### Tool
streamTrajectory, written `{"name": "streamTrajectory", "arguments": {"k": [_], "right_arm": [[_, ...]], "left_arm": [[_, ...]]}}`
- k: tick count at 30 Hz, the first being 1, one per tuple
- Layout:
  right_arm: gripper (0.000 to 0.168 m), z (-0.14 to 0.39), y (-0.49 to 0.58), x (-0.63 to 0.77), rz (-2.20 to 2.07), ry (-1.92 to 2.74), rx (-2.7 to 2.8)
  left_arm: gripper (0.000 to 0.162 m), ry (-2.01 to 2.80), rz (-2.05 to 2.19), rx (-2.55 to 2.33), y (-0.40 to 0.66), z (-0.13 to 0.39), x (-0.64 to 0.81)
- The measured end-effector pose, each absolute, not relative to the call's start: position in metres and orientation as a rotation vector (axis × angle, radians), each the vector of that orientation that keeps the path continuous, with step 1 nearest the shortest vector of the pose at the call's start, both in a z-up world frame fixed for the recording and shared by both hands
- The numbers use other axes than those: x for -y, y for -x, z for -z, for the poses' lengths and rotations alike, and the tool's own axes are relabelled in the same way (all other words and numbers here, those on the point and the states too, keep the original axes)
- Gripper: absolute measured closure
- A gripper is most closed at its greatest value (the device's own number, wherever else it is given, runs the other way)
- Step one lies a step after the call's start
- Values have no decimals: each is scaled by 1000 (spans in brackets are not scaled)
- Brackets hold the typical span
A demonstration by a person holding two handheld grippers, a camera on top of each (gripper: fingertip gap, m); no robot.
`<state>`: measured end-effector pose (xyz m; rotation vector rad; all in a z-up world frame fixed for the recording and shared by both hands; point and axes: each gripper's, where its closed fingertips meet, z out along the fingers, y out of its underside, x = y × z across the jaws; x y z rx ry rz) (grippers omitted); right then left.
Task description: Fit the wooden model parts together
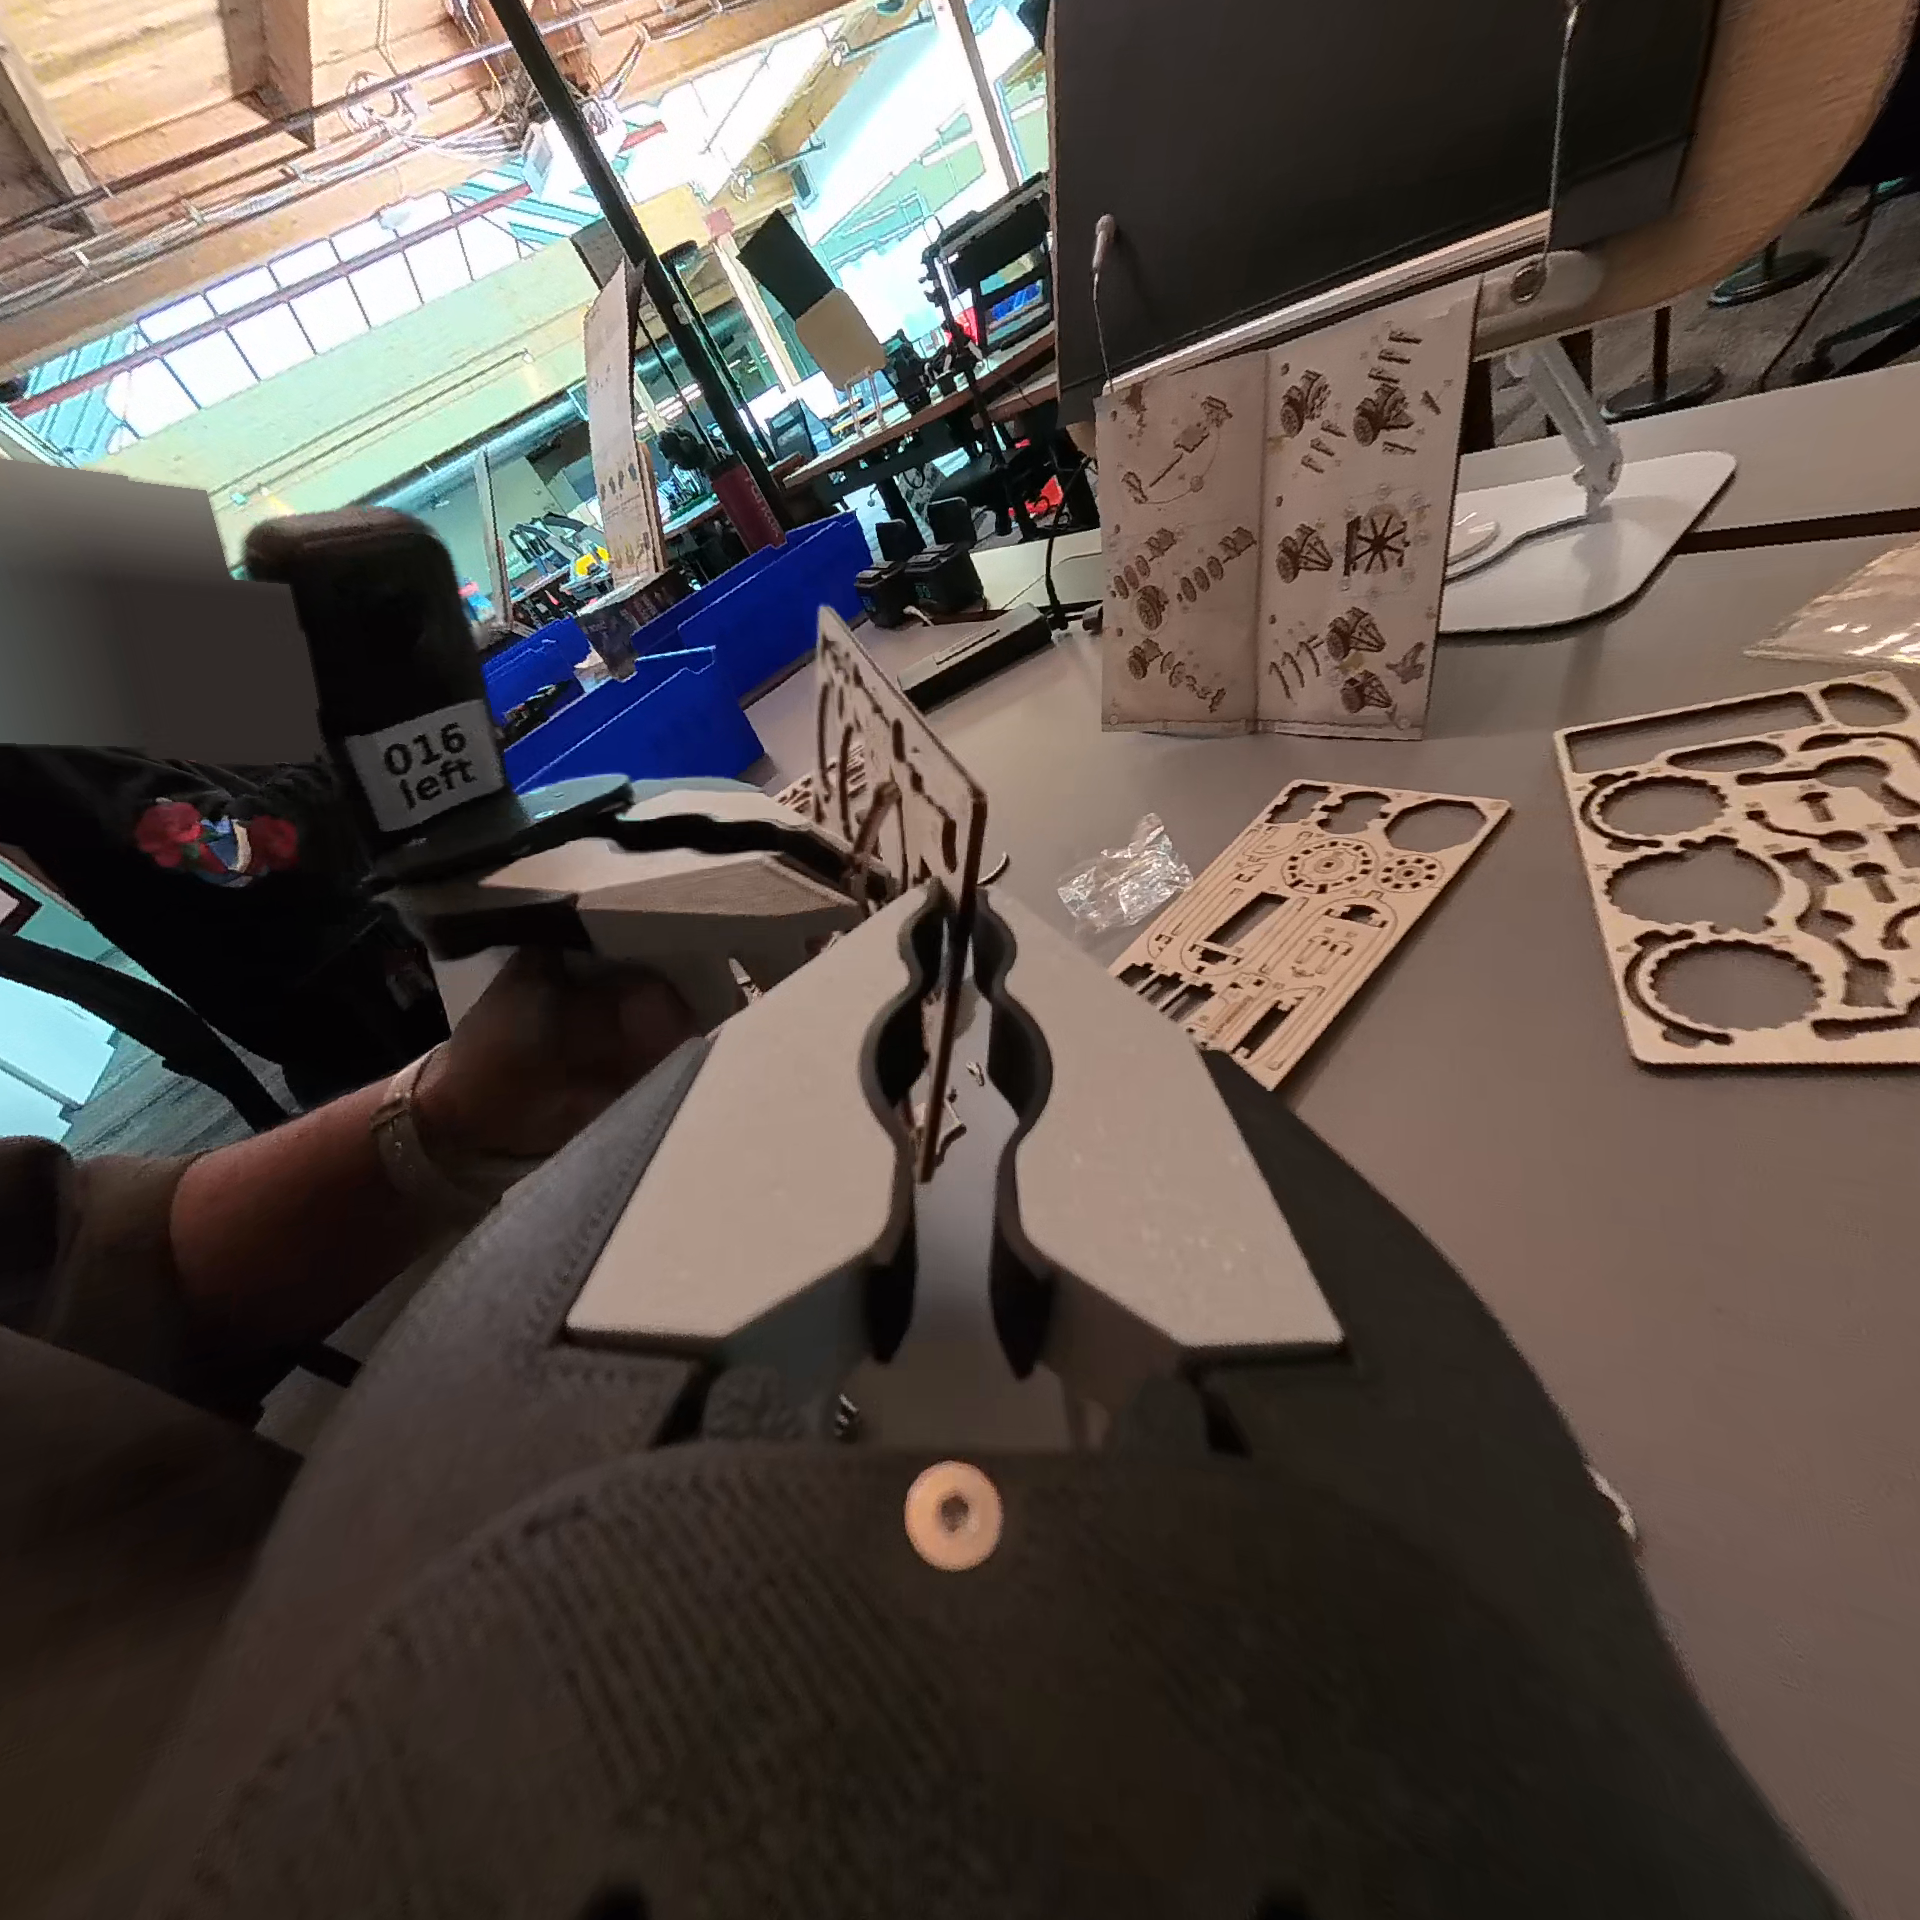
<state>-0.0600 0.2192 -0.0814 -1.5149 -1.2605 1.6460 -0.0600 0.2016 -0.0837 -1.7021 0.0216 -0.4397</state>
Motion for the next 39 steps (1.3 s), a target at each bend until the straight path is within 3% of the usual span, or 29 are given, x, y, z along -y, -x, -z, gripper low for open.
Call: {"name": "streamTrajectory", "arguments": {"k": [15, 27, 33, 39], "right_arm": [[168, 82, 61, -219, -1585, 1528, 1199], [168, 75, 54, -237, -1505, 1462, 1248], [168, 76, 44, -217, -1426, 1308, 1597], [168, 69, 30, -208, -1465, 1233, 1771]], "left_arm": [[155, 1842, 88, -107, 58, 102, -208], [149, 1711, 337, -50, 60, 76, -200], [119, 1740, 261, -87, 80, 72, -196], [140, 1893, 364, -253, 53, 109, -195]]}}
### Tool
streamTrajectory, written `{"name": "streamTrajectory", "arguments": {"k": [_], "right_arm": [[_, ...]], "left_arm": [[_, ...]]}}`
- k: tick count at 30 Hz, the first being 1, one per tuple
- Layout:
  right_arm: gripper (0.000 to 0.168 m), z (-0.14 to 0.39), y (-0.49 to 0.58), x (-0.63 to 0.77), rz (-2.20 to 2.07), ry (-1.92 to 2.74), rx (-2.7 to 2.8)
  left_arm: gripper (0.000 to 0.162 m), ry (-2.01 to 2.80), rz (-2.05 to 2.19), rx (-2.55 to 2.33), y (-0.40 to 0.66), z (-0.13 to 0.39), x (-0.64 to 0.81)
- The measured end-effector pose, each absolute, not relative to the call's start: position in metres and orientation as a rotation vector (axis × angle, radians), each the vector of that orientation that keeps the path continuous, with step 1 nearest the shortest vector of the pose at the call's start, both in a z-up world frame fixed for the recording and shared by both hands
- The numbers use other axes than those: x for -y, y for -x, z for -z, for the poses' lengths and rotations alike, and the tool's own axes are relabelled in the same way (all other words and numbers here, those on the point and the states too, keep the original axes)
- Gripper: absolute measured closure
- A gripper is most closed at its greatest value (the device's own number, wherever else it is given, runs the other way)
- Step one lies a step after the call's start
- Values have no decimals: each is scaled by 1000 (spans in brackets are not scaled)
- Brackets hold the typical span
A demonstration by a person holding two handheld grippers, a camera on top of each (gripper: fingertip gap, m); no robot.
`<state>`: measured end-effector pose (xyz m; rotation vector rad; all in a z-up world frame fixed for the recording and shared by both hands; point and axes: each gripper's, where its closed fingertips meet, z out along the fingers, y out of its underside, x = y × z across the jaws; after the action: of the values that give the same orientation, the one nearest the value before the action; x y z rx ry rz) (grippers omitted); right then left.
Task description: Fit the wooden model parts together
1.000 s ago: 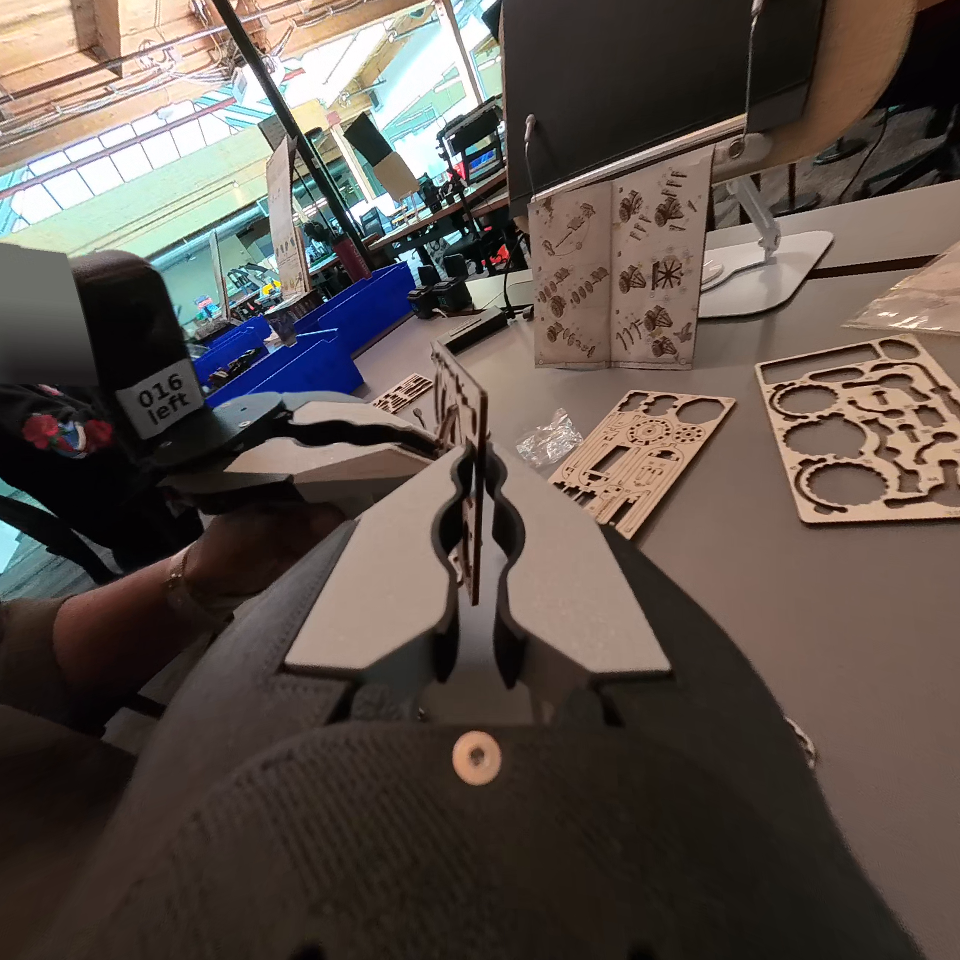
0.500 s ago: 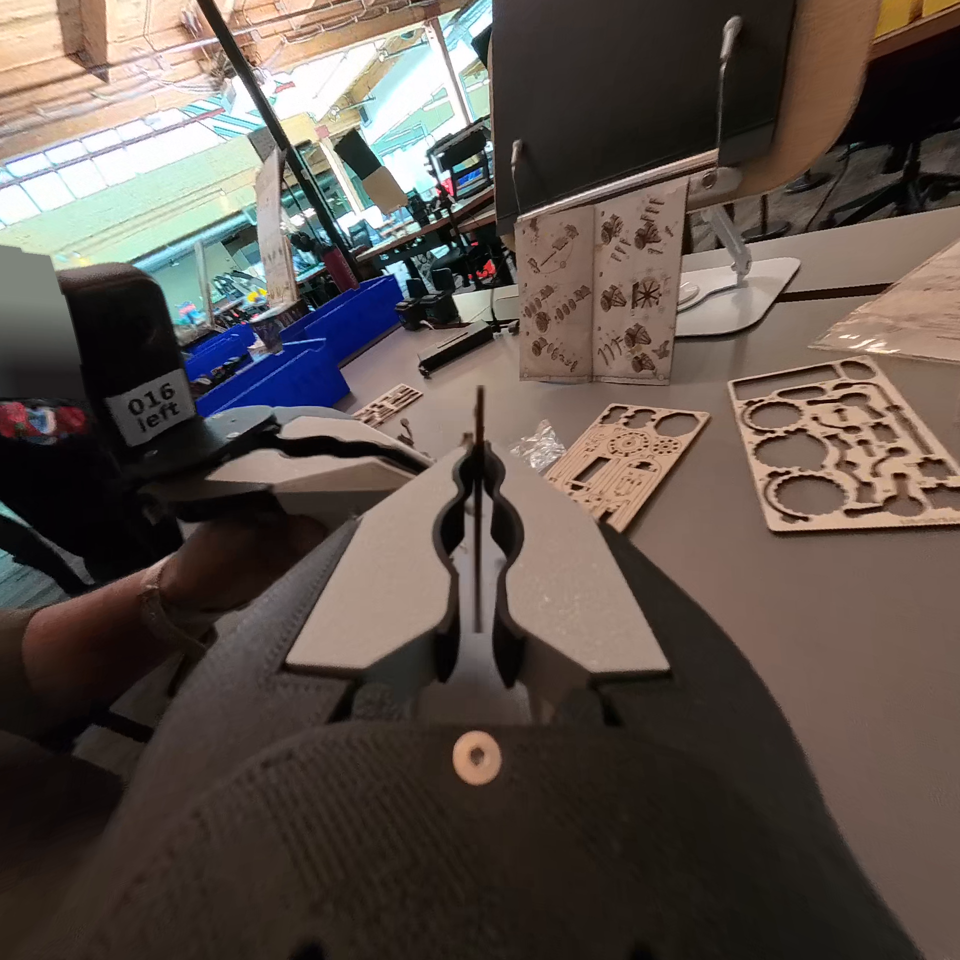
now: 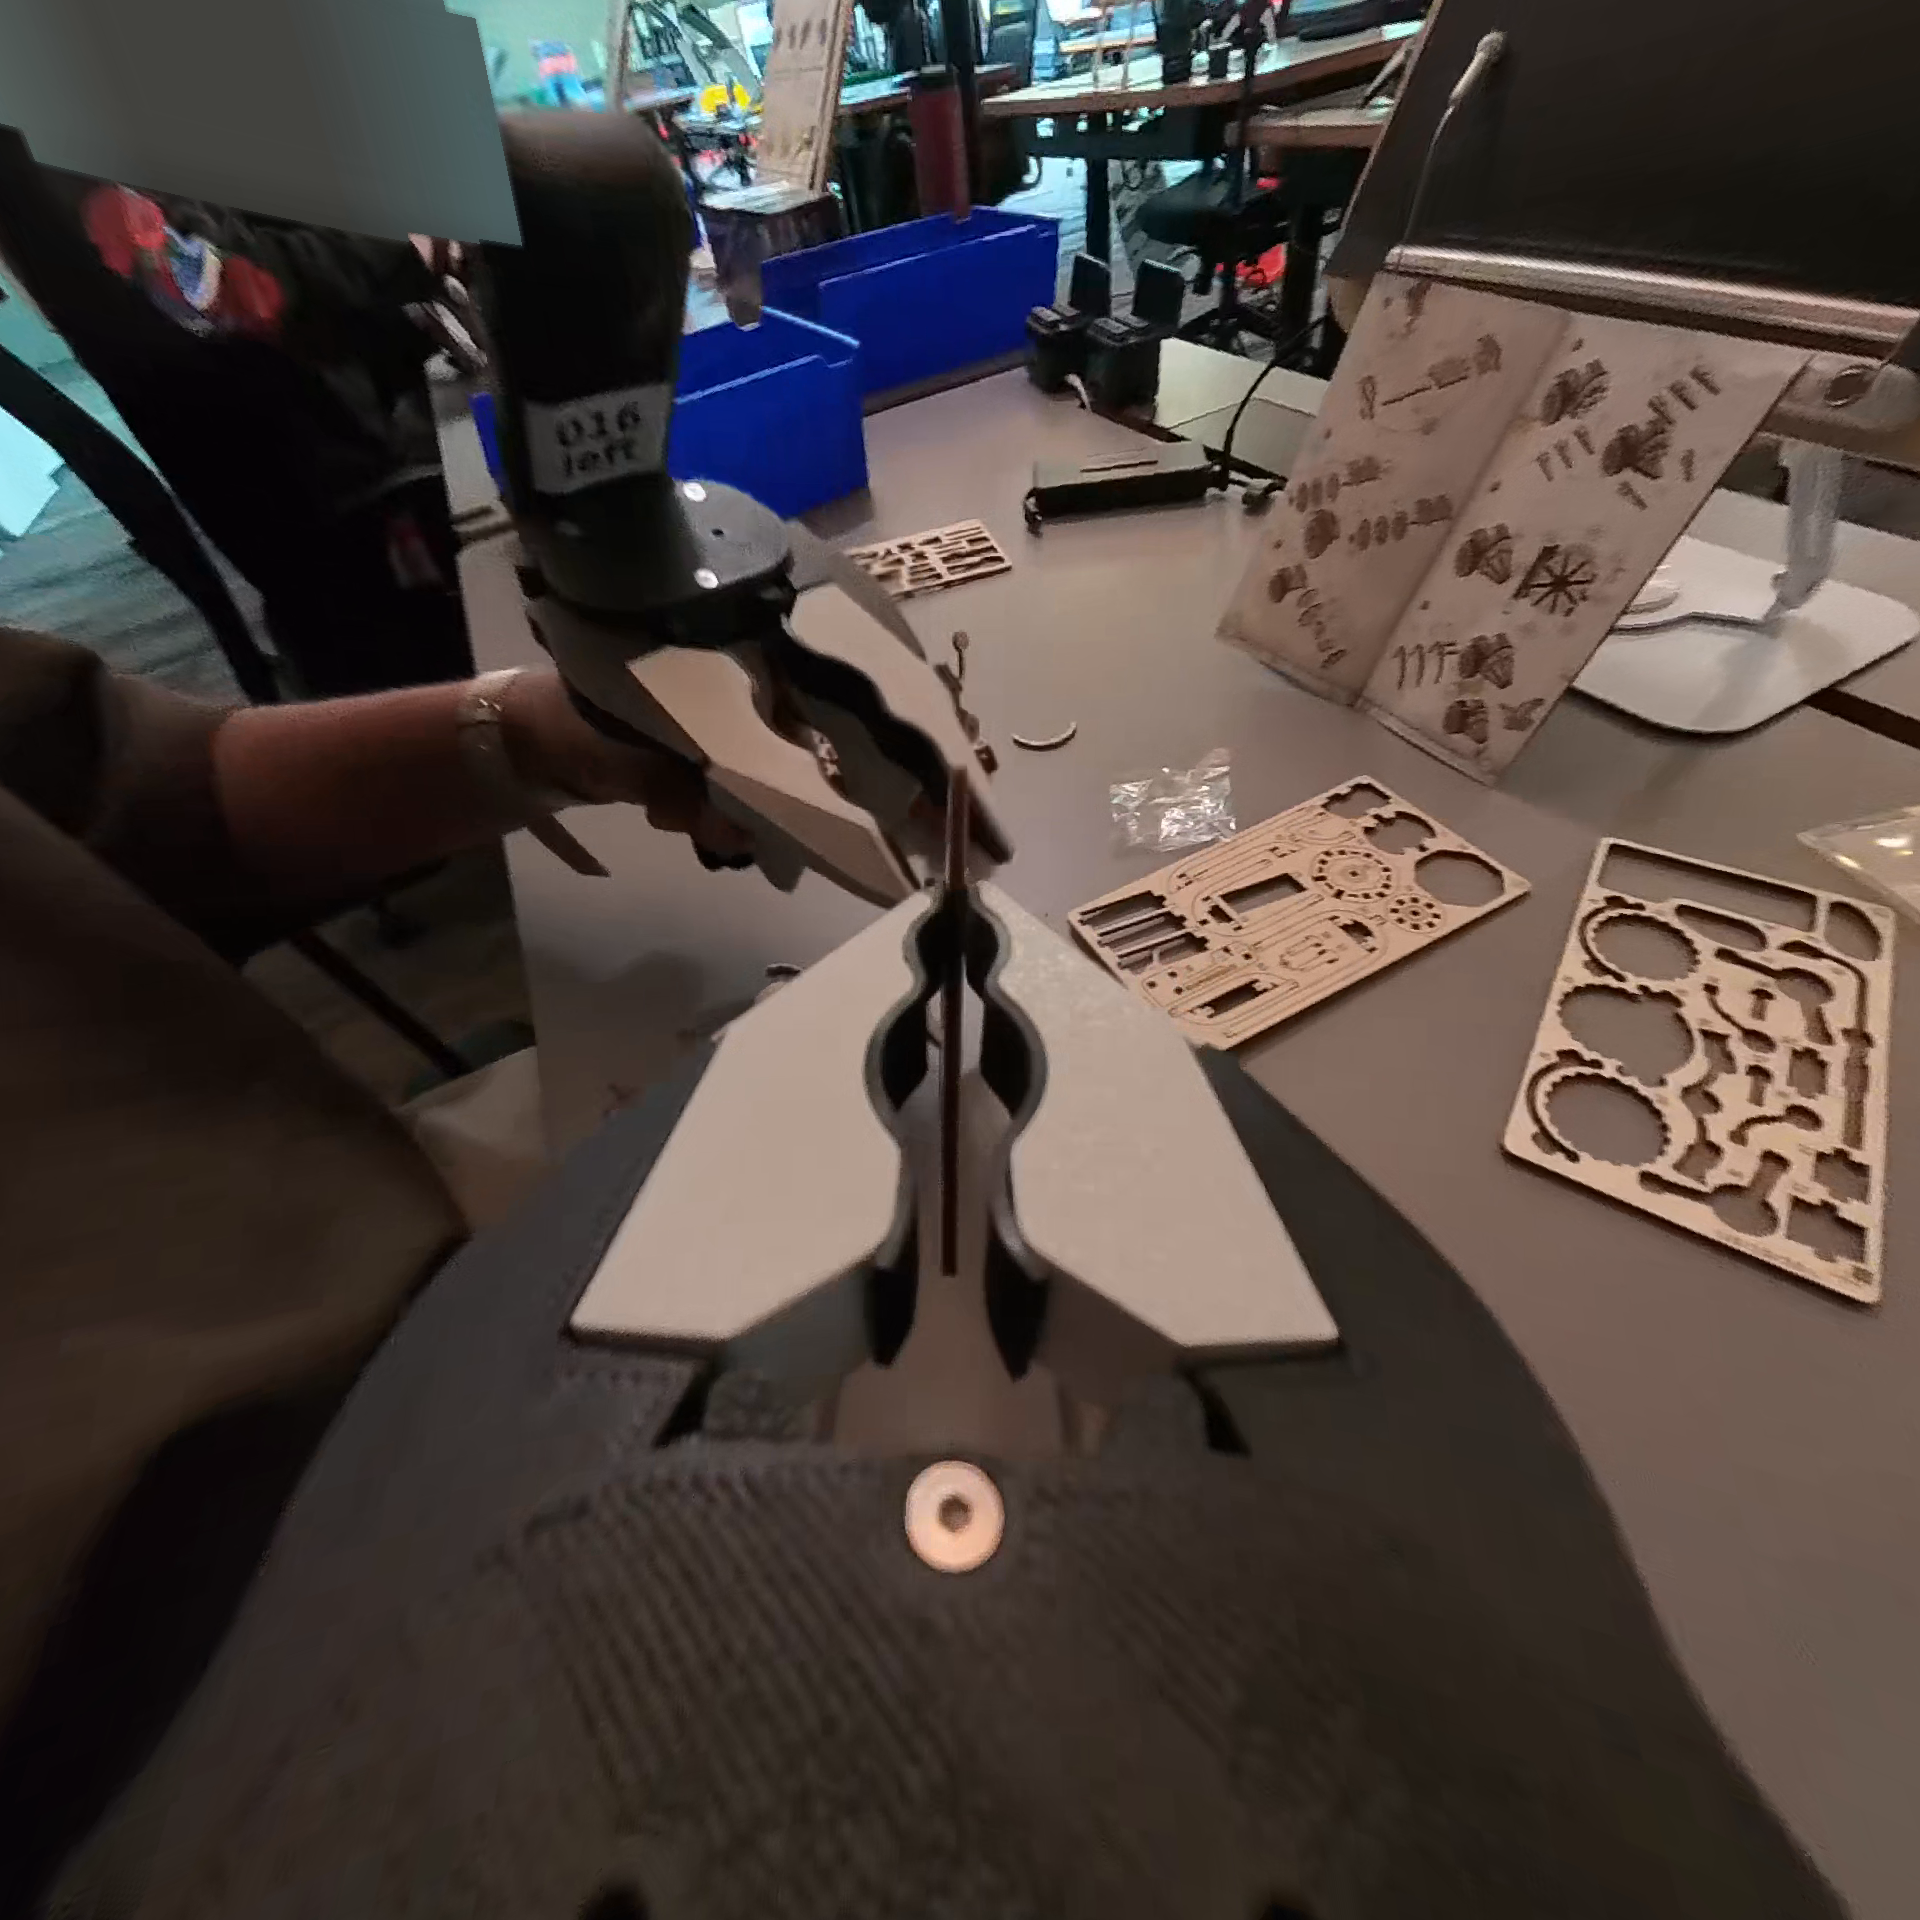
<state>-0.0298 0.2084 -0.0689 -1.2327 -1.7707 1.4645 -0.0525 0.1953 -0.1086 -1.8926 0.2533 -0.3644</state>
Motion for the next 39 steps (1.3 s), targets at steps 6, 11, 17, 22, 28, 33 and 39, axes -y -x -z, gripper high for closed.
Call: {"name": "streamTrajectory", "arguments": {"k": [6, 11, 17, 22, 28, 33, 39], "right_arm": [[145, 49, 35, -230, -1548, 1269, 1568], [129, 22, 32, -240, -1392, 1105, 1407], [146, 48, 41, -228, -676, 830, 1621], [155, 55, 46, -215, -471, 705, 1649], [159, 59, 43, -215, -626, 821, 1710], [162, 64, 35, -215, -823, 951, 1798], [164, 61, 29, -211, -1137, 1138, 1796]], "left_arm": [[157, 1817, 512, -208, 38, 100, -197], [162, 1717, 697, -5, 49, 88, -199], [162, 1647, 863, 108, 54, 83, -197], [162, 1686, 823, 61, 47, 84, -197], [162, 1713, 761, -45, 35, 82, -194], [161, 1752, 672, -153, 29, 86, -192], [161, 1749, 564, -276, 26, 83, -188]]}}
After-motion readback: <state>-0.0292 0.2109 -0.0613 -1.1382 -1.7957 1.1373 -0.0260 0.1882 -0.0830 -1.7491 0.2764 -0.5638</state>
